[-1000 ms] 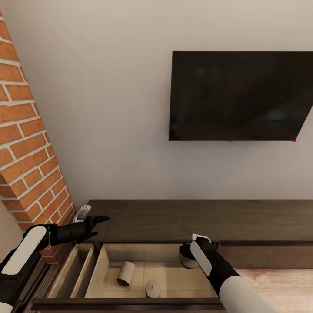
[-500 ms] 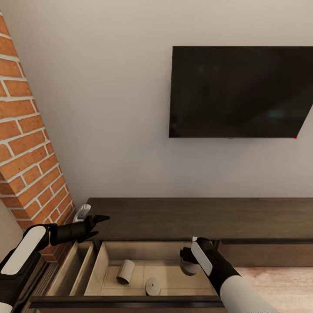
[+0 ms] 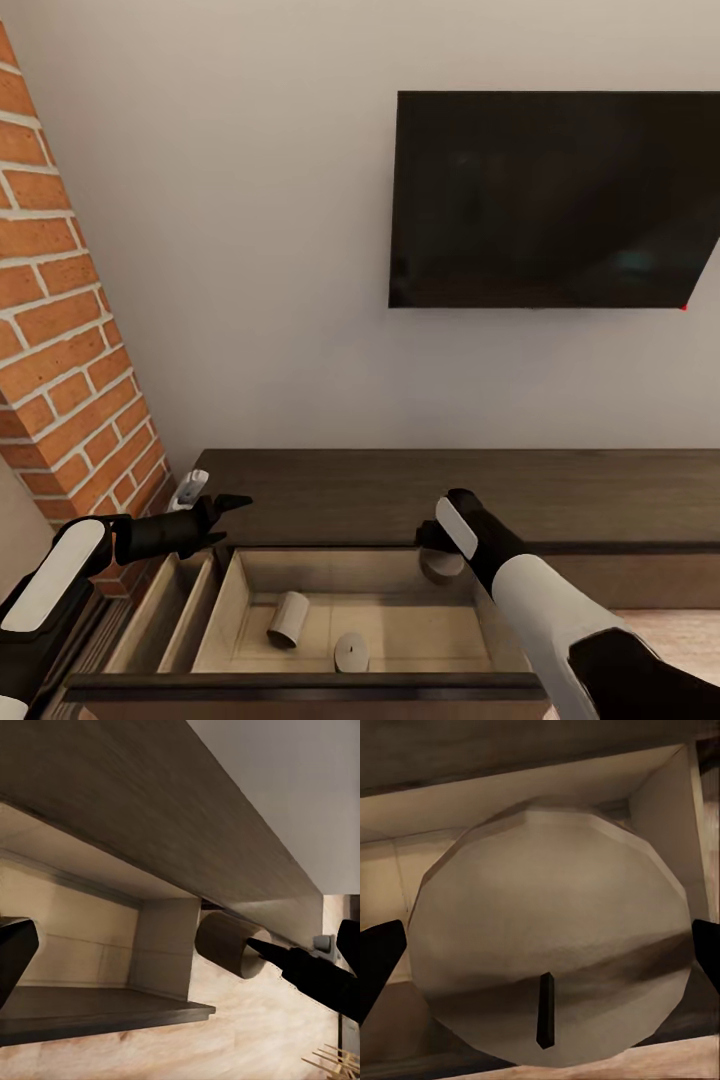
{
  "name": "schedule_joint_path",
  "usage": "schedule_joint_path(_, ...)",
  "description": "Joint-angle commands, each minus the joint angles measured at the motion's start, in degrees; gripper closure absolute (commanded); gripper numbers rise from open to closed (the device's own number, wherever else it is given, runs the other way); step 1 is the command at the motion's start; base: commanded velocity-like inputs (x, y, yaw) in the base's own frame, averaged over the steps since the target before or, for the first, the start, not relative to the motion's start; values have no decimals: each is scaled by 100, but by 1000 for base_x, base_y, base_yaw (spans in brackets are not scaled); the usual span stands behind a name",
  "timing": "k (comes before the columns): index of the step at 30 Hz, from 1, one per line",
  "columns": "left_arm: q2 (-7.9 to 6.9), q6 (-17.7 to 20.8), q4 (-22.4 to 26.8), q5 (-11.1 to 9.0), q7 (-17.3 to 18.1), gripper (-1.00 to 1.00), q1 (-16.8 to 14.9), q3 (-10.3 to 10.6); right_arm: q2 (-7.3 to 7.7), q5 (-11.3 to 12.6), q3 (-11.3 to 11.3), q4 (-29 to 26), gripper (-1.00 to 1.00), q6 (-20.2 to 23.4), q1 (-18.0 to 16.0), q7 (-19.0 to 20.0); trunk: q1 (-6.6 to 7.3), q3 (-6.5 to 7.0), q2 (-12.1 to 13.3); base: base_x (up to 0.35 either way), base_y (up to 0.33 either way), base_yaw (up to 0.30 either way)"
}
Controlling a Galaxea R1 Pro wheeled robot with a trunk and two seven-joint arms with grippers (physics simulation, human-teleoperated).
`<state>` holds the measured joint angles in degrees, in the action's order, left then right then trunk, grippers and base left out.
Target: Place each of the two pumpkins and all three candles from the living room inside a cabinet in the living room (use any cabinet), then make sure every cabinet is closed, and position the cauldron so it is next to a table in the living room.
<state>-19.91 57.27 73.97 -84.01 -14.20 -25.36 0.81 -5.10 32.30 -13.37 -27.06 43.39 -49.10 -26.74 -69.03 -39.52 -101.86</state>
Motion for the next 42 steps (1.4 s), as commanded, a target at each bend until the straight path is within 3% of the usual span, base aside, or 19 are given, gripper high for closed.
schedule_joint_path(1,-4,3,4,-63,-57,-100,-4,7,-27,101,-34,127,100,-10,-117,-53,-22,-25,-45,0,0,0)
schedule_joint_path(7,-4,3,4,-63,-57,-100,-4,7,-79,103,-34,285,100,-23,-267,-52,-154,-132,-285,0,0,0)
schedule_joint_path(12,-4,3,6,-63,-57,-100,-4,7,-227,101,-49,1030,100,-376,-538,-45,-264,-222,-486,0,0,0)
schedule_joint_path(17,-4,5,14,-79,-51,-100,-4,12,-289,101,-63,1285,100,-540,-571,-34,-374,-312,-686,0,0,0)
schedule_joint_path(22,-11,4,34,-293,-50,-100,-4,73,-291,101,-68,1318,100,-679,-574,6,-483,-402,-887,0,0,0)
schedule_joint_path(29,-5,4,110,-421,-49,-100,-4,209,-290,88,-89,1326,100,-912,-574,27,-637,-527,-1168,0,0,0)
schedule_joint_path(32,-4,6,284,-743,-48,-100,-4,290,-290,82,-94,1326,100,-1000,-574,28,-703,-581,-1288,0,0,0)
schedule_joint_path(35,-6,4,445,-1262,-49,-100,-4,531,-290,84,-124,1327,100,-1203,-574,47,-769,-635,-1408,0,0,0)
schedule_joint_path(42,-12,10,613,-1800,-48,-100,13,675,-291,84,-138,1327,100,-1311,-566,71,-923,-761,-1689,0,0,0)
